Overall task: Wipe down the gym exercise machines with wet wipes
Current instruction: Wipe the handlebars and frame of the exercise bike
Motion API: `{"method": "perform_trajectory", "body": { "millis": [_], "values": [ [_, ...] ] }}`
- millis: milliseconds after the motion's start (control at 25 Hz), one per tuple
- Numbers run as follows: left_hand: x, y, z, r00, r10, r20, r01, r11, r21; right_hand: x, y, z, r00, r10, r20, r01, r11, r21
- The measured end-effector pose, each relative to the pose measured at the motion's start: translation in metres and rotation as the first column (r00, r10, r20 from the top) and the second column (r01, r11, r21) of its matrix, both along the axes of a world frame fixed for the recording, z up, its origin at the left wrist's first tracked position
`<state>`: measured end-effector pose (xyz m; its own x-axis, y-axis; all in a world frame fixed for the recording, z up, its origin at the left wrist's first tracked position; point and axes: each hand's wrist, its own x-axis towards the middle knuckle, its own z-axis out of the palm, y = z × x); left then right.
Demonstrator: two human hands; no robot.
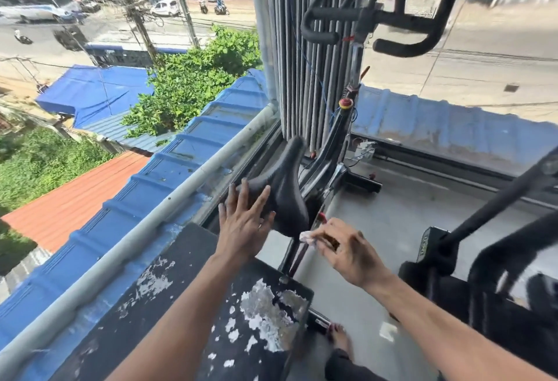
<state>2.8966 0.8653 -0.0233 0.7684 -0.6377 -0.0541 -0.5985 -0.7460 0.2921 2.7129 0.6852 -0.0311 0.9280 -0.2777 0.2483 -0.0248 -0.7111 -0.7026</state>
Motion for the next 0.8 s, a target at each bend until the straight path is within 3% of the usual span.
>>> {"method": "perform_trajectory", "body": {
  "millis": [280,480,640,800],
  "values": [
    [-0.085,0.03,-0.003,0.978,-0.206,-0.043,0.198,0.969,-0.145,-0.089,0.054,0.018,0.966,-0.252,-0.051,0.252,0.968,-0.024],
    [-0.161,0.001,-0.001,0.902,-0.429,-0.052,0.414,0.892,-0.18,-0.183,0.066,0.021,0.874,-0.478,-0.086,0.476,0.878,-0.041],
    [-0.232,-0.035,-0.003,0.77,-0.633,-0.073,0.624,0.773,-0.117,-0.275,0.077,0.024,0.746,-0.664,-0.049,0.662,0.748,-0.05],
    [-0.354,-0.062,0.002,0.511,-0.842,-0.172,0.846,0.528,-0.069,-0.406,0.119,0.014,0.507,-0.861,-0.029,0.861,0.508,-0.035]
  ]
}}
